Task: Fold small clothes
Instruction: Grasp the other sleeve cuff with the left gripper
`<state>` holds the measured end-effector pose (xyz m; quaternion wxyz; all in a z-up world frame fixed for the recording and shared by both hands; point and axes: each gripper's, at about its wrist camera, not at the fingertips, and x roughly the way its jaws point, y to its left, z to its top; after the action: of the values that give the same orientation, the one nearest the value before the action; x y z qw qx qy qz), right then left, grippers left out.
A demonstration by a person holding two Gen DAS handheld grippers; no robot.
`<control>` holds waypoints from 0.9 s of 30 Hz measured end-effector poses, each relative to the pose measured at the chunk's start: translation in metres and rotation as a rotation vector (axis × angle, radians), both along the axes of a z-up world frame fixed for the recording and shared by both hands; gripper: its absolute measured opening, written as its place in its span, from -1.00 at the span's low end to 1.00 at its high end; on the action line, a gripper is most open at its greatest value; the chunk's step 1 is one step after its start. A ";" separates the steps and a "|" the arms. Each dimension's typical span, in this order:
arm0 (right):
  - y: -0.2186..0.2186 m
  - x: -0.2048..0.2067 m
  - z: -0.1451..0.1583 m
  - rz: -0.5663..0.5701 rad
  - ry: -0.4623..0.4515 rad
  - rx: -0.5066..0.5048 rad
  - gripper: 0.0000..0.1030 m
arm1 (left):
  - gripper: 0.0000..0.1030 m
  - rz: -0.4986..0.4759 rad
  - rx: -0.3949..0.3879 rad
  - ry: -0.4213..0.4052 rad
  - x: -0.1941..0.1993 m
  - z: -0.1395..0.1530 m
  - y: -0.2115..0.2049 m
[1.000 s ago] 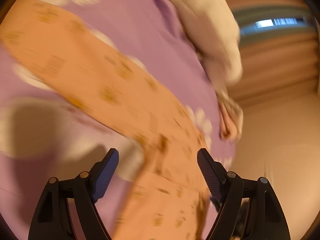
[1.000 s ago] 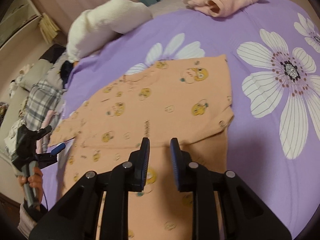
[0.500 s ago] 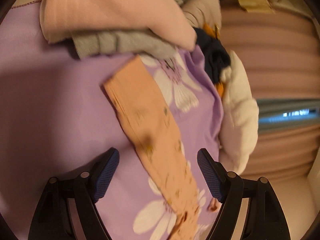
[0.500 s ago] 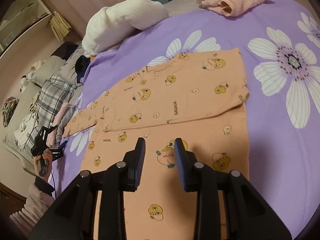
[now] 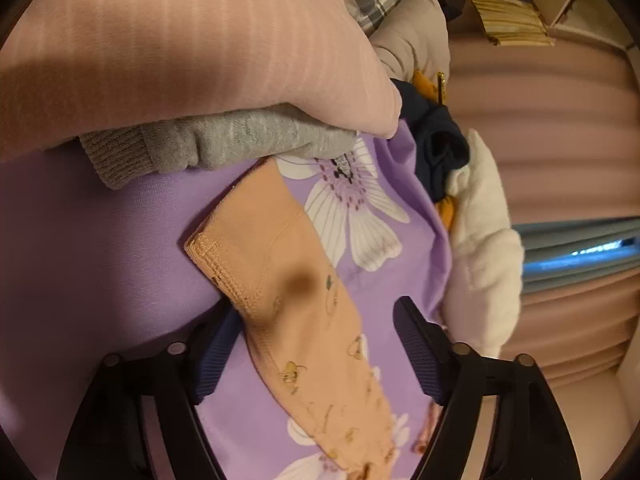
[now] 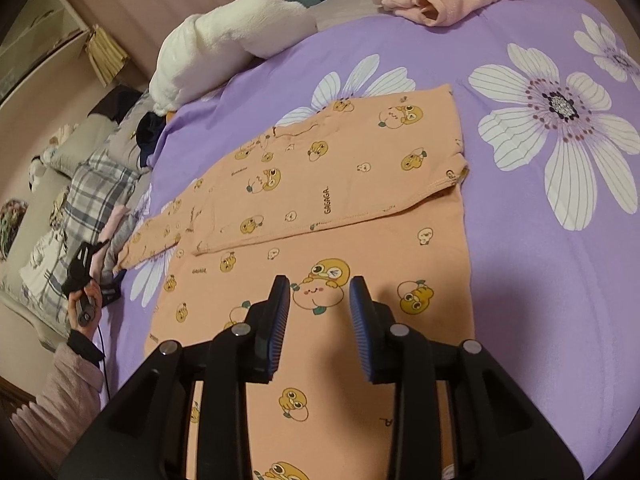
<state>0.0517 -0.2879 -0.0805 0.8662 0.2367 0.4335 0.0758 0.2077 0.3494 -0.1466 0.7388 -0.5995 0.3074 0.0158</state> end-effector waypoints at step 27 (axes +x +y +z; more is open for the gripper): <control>0.003 -0.022 -0.001 0.036 -0.044 0.005 -0.36 | -0.90 -0.199 0.519 0.090 0.016 0.115 -0.104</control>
<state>0.0301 -0.2849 -0.0810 0.8735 0.2294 0.4182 0.0976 0.2235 0.2451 -0.0317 0.8513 -0.3557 0.3828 0.0482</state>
